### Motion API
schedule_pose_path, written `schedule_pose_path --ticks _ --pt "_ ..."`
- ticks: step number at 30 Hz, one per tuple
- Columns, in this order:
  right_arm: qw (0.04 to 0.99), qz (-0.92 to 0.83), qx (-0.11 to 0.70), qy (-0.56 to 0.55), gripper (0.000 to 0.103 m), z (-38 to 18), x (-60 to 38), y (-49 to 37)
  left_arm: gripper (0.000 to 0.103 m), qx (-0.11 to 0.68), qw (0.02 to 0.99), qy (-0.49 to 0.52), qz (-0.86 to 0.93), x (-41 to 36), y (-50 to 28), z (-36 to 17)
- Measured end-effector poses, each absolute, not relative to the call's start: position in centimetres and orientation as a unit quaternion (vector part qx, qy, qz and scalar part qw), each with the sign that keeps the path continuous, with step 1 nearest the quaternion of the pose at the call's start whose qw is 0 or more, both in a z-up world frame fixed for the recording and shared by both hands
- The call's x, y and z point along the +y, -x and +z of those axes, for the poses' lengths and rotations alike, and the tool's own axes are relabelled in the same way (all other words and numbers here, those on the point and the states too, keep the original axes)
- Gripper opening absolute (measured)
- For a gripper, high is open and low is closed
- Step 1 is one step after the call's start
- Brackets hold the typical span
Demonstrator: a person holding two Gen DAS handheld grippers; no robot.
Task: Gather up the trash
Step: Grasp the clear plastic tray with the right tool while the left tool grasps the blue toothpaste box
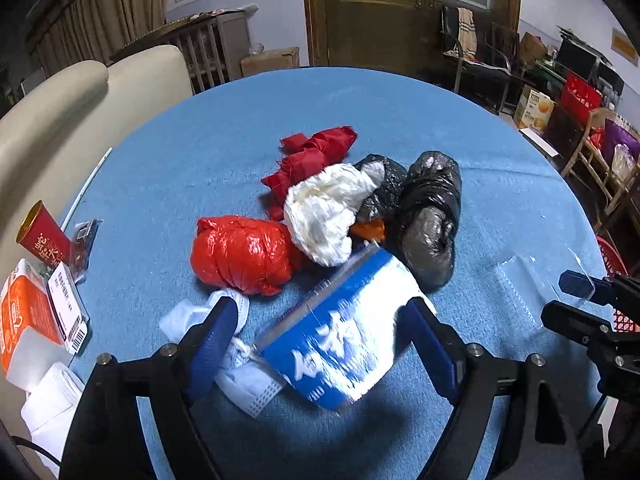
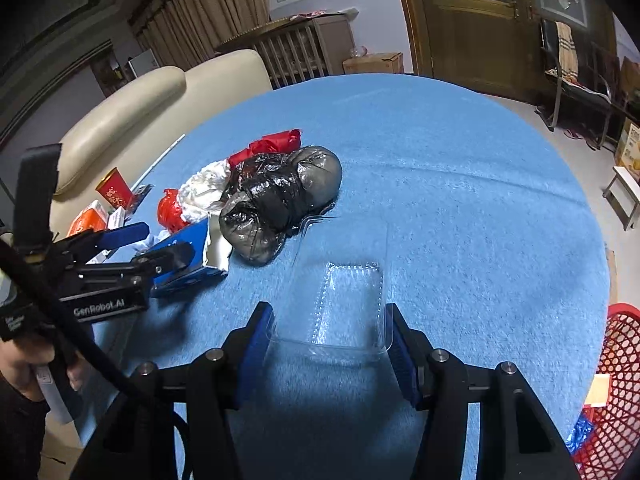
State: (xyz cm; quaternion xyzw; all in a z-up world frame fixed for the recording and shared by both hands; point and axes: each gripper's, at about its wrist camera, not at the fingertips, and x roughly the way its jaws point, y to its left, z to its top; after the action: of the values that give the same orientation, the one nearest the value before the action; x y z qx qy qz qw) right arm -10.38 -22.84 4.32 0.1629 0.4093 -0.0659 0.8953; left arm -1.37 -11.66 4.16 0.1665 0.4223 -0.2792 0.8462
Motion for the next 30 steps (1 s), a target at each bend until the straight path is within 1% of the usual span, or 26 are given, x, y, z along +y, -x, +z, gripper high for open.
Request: schedule_pose_path --ticks 6,10,12,15,16,17,19,22,25,30 --pt "0.897 -0.066 0.404 -0.169 0.059 4.7 -22.9 11.3 0.086 0.390 0.842 -0.235 -0.291 -12.5 2.7 4.4" --pt "0.899 -0.063 0.399 -0.167 0.059 5.2 -22.5 11.8 0.086 0.423 0.819 -0.239 -0.304 -12.6 1.4 3.4" --pt "0.901 -0.062 0.396 -0.165 0.059 5.6 -22.3 12.0 0.086 0.420 0.819 -0.246 -0.304 -12.6 1.5 3.0" --pt "0.903 -0.063 0.393 -0.163 0.059 5.9 -22.2 12.3 0.086 0.439 0.815 -0.234 -0.297 -12.4 1.4 2.4" --pt "0.903 -0.063 0.393 -0.163 0.059 5.9 -22.2 12.3 0.078 0.443 0.815 -0.228 -0.294 -12.3 1.5 2.3" --pt "0.902 -0.063 0.394 -0.163 0.059 5.9 -22.2 12.3 0.066 0.445 0.817 -0.226 -0.290 -12.2 1.7 2.3" --pt "0.903 -0.063 0.393 -0.164 0.059 6.0 -22.2 12.5 0.065 0.444 0.822 -0.230 -0.273 -12.2 2.4 2.3" --pt "0.903 -0.065 0.390 -0.166 0.059 6.1 -22.1 12.8 0.064 0.464 0.830 -0.191 -0.242 -11.7 3.5 2.9" --pt "0.903 -0.067 0.390 -0.170 0.059 6.1 -22.1 13.2 0.058 0.466 0.840 -0.170 -0.220 -11.5 5.1 3.5" --pt "0.903 -0.068 0.387 -0.172 0.059 6.3 -22.0 14.0 0.058 0.465 0.854 -0.132 -0.192 -11.1 7.8 4.5"
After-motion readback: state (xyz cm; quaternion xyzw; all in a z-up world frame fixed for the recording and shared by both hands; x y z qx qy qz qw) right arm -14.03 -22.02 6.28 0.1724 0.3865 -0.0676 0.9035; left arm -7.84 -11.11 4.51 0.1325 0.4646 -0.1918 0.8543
